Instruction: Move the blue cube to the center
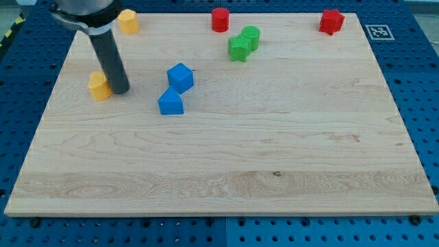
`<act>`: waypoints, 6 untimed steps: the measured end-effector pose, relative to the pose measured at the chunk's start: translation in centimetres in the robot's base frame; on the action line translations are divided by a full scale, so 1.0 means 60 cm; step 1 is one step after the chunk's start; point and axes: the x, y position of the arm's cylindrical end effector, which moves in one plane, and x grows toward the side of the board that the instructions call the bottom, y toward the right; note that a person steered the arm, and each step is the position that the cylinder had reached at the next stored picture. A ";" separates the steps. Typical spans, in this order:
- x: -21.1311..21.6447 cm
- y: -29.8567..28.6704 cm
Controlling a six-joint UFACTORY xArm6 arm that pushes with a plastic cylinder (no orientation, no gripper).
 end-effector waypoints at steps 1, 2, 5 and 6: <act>0.000 -0.014; 0.000 0.019; -0.015 0.184; -0.026 0.184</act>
